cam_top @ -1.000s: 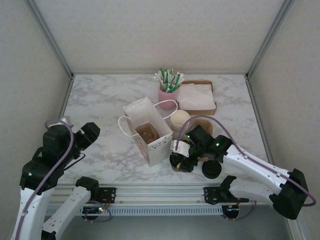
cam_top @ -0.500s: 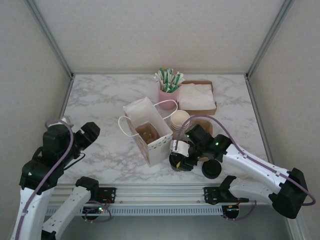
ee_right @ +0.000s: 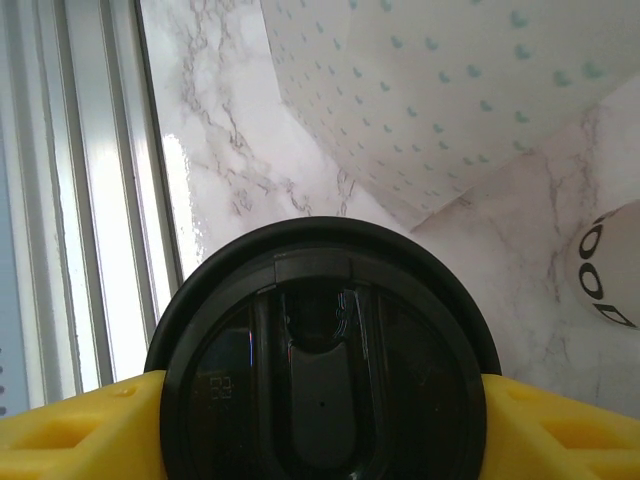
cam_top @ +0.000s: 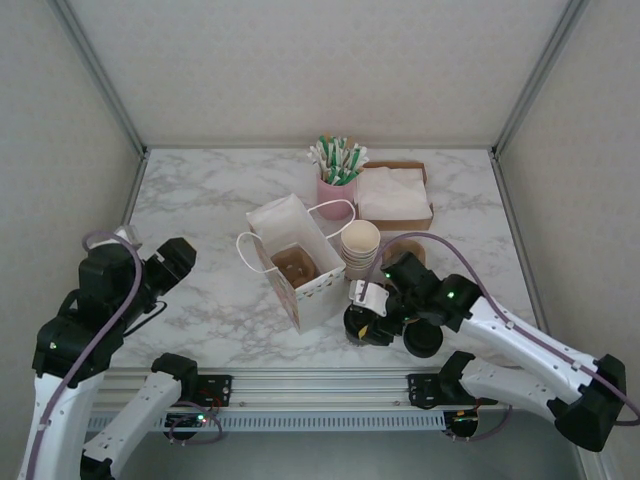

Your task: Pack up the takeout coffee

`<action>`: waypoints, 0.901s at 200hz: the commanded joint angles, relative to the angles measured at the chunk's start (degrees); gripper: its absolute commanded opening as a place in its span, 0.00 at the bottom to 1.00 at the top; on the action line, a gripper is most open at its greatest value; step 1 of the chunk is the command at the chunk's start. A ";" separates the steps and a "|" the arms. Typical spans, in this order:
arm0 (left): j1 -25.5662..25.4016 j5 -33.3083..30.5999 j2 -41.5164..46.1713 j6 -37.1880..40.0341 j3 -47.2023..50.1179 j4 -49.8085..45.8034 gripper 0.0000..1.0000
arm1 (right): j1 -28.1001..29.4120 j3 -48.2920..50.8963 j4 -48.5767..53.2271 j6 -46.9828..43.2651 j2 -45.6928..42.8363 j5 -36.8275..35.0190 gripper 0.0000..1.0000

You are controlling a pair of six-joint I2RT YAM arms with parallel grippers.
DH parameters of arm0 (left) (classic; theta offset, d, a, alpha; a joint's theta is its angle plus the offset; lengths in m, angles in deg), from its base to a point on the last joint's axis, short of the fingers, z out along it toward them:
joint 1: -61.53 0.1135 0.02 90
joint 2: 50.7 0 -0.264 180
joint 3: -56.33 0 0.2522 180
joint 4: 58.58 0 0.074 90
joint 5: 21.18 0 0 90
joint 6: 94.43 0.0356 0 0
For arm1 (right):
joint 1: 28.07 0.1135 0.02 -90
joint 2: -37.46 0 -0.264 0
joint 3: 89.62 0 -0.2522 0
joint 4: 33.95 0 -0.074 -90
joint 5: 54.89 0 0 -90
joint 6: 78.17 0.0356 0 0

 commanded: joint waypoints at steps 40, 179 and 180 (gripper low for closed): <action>-0.40 -2.10 -4.27 2.13 -3.93 -0.80 0.78 | -0.34 -5.91 3.43 11.68 -6.29 -2.86 0.60; 0.06 -12.02 -22.90 5.04 -8.58 9.42 0.76 | -0.32 -19.48 12.13 18.34 -19.42 5.32 0.57; 0.17 -12.16 -23.01 5.12 -8.59 9.42 0.76 | -0.36 -19.65 12.05 18.44 -19.41 5.34 0.57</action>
